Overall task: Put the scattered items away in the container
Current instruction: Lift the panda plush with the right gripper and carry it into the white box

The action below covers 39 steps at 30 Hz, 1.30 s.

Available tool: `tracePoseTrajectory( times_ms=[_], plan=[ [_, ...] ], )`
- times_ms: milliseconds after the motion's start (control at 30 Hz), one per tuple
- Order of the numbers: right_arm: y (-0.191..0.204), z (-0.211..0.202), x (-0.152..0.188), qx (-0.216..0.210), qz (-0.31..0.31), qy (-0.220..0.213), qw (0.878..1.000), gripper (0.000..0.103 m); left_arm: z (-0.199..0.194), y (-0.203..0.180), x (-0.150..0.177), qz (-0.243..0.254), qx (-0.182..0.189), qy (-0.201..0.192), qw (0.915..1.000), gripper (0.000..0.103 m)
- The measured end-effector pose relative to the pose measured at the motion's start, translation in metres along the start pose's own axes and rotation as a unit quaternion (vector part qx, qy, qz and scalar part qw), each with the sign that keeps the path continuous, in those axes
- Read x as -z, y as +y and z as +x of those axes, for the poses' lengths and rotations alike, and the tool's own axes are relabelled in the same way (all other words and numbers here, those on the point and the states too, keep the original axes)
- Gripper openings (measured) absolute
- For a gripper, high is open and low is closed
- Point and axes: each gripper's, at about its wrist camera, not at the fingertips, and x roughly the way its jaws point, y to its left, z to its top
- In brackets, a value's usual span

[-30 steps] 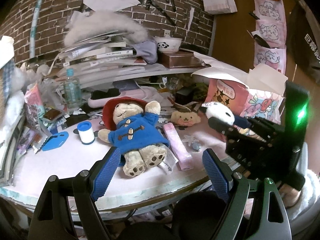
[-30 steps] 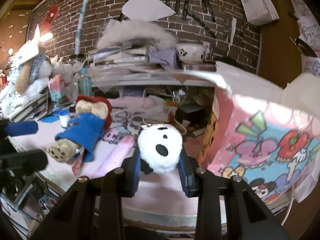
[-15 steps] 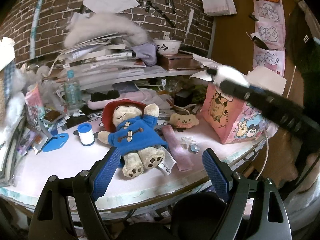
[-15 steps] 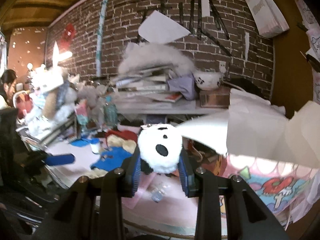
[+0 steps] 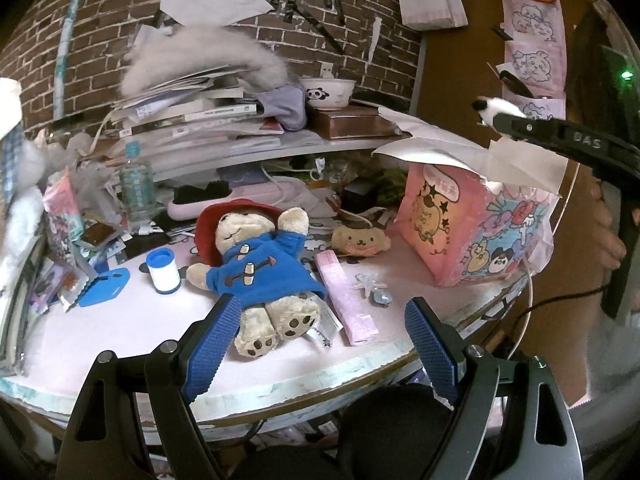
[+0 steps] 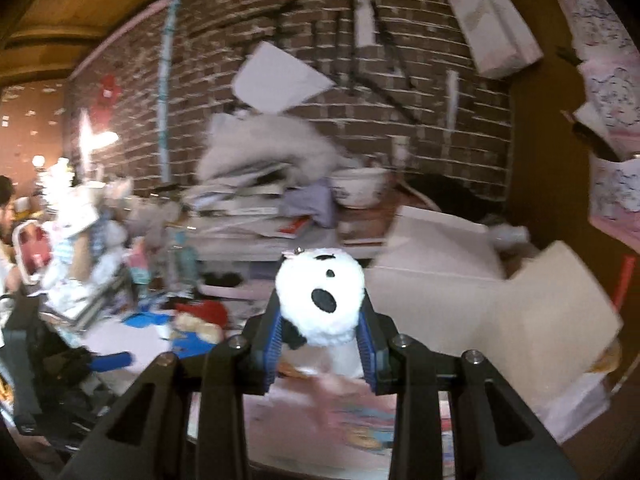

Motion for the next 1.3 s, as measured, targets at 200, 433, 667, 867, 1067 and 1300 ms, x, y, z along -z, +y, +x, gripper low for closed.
tracePoseTrajectory(
  times_ms=[200,433,667,867,1067,1300],
  plan=[
    [-0.036,0.023,-0.005,0.045,-0.006,0.069,0.997,0.030,0.001,0.000,0.001,0.000,0.001,0.003,1.0000,0.082],
    [-0.062,0.059,-0.011,0.067,-0.035,0.155,0.985,0.031,0.001,0.000,0.001,-0.002,0.002,0.004,1.0000,0.082],
    [-0.071,0.091,-0.004,0.051,-0.049,0.234,0.970,0.031,0.003,0.000,0.002,-0.002,0.001,0.008,1.0000,0.082],
    [-0.077,0.116,0.003,0.050,-0.068,0.292,0.953,0.031,0.003,0.001,0.002,-0.002,0.001,0.008,1.0000,0.082],
    [-0.078,0.128,0.005,0.053,-0.096,0.328,0.938,0.032,0.004,0.001,0.001,-0.002,0.000,0.008,1.0000,0.082],
    [-0.081,0.136,0.008,0.043,-0.102,0.362,0.926,0.033,0.004,0.002,0.002,-0.004,0.001,0.007,1.0000,0.082]
  ],
)
